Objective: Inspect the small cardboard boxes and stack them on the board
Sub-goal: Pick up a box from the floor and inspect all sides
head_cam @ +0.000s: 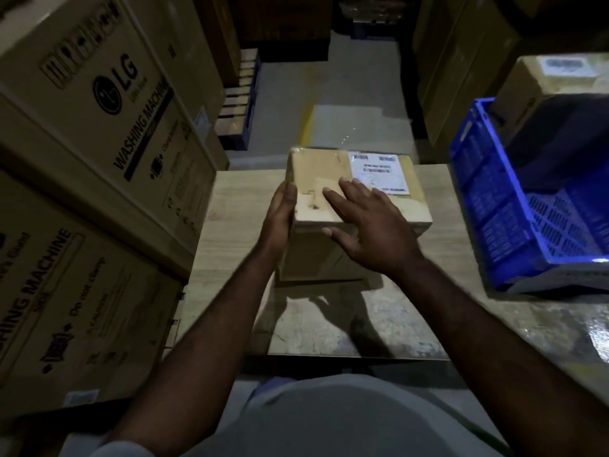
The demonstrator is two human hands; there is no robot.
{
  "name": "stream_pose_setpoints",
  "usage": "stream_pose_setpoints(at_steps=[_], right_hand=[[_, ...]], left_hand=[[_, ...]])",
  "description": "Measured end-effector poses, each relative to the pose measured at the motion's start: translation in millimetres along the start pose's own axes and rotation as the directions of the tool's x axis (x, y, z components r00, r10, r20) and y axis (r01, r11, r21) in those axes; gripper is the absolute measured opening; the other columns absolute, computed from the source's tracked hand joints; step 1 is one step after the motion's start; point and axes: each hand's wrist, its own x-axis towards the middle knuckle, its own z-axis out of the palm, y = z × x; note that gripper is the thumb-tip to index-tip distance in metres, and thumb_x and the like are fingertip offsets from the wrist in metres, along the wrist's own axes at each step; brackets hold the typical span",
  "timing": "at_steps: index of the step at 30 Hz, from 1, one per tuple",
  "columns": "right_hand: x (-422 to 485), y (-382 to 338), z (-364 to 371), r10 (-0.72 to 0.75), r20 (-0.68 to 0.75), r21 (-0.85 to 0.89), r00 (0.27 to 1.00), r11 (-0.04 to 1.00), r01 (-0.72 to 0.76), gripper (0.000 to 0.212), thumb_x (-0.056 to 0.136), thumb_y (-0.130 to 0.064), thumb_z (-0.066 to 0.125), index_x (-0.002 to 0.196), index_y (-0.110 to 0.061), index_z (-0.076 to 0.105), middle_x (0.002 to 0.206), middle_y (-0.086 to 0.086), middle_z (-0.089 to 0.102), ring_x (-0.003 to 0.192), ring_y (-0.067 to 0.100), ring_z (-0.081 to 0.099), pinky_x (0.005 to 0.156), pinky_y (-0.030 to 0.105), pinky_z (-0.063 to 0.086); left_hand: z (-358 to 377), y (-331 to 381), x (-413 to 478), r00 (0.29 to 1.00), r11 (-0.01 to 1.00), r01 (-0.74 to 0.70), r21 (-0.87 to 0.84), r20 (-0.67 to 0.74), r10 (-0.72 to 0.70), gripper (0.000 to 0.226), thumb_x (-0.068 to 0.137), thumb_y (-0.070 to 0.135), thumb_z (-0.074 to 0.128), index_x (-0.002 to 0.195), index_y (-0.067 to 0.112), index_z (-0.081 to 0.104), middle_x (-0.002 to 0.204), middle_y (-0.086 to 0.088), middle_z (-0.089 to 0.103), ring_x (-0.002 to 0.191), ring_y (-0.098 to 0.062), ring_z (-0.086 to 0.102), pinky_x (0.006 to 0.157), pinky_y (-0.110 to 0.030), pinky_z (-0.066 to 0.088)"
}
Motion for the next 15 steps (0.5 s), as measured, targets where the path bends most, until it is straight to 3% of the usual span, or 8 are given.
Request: stream_pose_setpoints(at_steps=[3,6,10,12,15], right_hand=[[-3,13,-2,0.047,0.017,-0.023,0.999,0.999,-0.046,0.072,0.096,-0.071,0.037,0.158,-0.033,0.043,0.166,0.005,0.038,0.154,0.030,0.031,0.124,0.052,0.023],[-7,25,-8,0.128,0.008,-0.017,0.992,0.992,-0.128,0.070,0.098,-0.070,0.028,0.154,-0.033,0.048,0.164,0.009,0.041,0.154,0.033,0.031,0.124,0.055,0.020],[-11,39,-8,0.359,-0.053,-0.006,0.932,0.933,-0.360,0.057,0.103,-0.059,0.041,0.152,-0.030,0.049,0.164,0.014,0.036,0.156,0.036,0.022,0.124,0.060,0.014],[-12,44,-6,0.480,-0.015,0.176,0.877,0.865,-0.470,0.065,0.101,-0.058,0.049,0.158,-0.027,0.039,0.166,0.014,0.034,0.156,0.033,0.024,0.125,0.054,0.020],[-17,46,1,0.589,0.109,0.567,0.801,0.625,-0.536,0.078,0.099,-0.055,0.062,0.164,-0.028,0.028,0.162,0.007,0.044,0.148,0.025,0.042,0.115,0.036,0.036]], left_hand=[[-9,11,5,0.998,0.997,-0.053,0.059,0.041,0.051,0.045,0.097,0.043,0.061,0.137,0.025,0.055,0.130,0.000,0.067,0.114,-0.011,0.068,0.092,-0.026,0.056],[-24,10,8,0.999,0.992,-0.035,0.121,0.042,0.031,0.043,0.099,0.030,0.065,0.141,0.027,0.055,0.130,0.004,0.068,0.112,-0.007,0.068,0.088,-0.023,0.055],[-44,5,13,1.000,0.995,0.015,0.100,0.017,-0.017,0.040,0.101,0.023,0.062,0.141,0.026,0.058,0.128,0.003,0.071,0.116,-0.019,0.068,0.087,-0.031,0.055],[-51,2,14,0.998,0.991,0.056,0.121,-0.018,-0.054,0.040,0.102,0.024,0.061,0.141,0.026,0.058,0.126,0.004,0.072,0.115,-0.020,0.069,0.084,-0.034,0.055],[-53,-5,13,0.998,0.980,0.036,0.197,-0.048,-0.027,0.037,0.103,0.024,0.059,0.140,0.025,0.059,0.125,0.006,0.071,0.113,-0.016,0.068,0.095,-0.039,0.056]])
